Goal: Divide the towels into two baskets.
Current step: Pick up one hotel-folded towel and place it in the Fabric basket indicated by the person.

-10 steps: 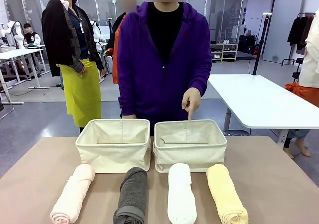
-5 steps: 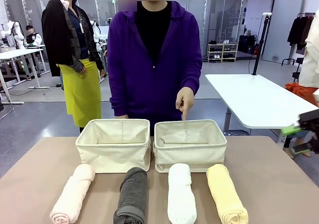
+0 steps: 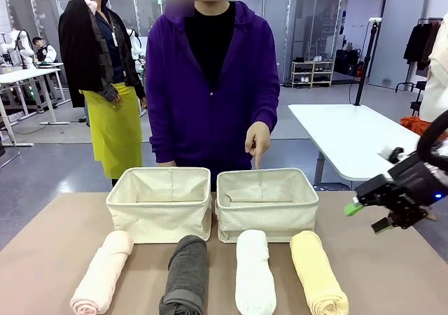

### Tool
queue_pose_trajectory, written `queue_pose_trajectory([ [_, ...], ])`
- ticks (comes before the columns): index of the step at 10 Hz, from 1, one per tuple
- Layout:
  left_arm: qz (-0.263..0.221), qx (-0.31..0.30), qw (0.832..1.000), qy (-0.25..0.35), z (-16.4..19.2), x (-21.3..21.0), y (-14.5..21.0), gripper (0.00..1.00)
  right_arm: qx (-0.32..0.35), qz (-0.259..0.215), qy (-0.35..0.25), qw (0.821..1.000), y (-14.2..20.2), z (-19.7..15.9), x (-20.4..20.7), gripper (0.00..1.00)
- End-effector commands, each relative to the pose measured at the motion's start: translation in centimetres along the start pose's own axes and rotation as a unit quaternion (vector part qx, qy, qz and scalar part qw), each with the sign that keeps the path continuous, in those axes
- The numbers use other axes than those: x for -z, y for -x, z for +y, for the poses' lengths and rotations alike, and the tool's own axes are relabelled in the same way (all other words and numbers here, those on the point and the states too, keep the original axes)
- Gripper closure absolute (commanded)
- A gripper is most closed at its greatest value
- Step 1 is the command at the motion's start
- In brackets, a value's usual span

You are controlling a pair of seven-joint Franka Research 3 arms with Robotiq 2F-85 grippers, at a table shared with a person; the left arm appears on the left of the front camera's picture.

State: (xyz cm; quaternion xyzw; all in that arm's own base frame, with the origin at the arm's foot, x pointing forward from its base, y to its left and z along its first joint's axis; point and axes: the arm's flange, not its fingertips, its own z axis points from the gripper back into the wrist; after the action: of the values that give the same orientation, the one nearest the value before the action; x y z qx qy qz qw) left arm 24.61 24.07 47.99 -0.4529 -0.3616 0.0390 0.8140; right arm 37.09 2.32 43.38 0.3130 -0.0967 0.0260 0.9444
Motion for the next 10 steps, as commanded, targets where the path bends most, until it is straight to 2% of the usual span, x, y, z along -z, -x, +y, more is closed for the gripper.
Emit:
queue_pose_trajectory([
  [1, -0.004, 0.002, 1.000, 0.009, -0.1, -0.2, 0.0, 0.00, 0.026, 0.008, 0.057, 0.998, 1.2, 0.3, 4.2, 0.00],
  [2, -0.004, 0.002, 1.000, 0.009, -0.1, -0.2, 0.0, 0.00, 0.030, 0.003, 0.071, 0.997, 1.2, 0.5, 5.5, 0.00],
  [7, -0.004, 0.002, 1.000, 0.009, -0.1, -0.2, 0.0, 0.00, 0.012, 0.036, 0.122, 0.992, 1.6, 1.3, 11.3, 0.00],
  [10, -0.004, 0.002, 1.000, 0.009, -0.1, -0.2, 0.0, 0.00, 0.015, 0.034, 0.131, 0.991, 1.6, 1.2, 13.5, 0.00],
])
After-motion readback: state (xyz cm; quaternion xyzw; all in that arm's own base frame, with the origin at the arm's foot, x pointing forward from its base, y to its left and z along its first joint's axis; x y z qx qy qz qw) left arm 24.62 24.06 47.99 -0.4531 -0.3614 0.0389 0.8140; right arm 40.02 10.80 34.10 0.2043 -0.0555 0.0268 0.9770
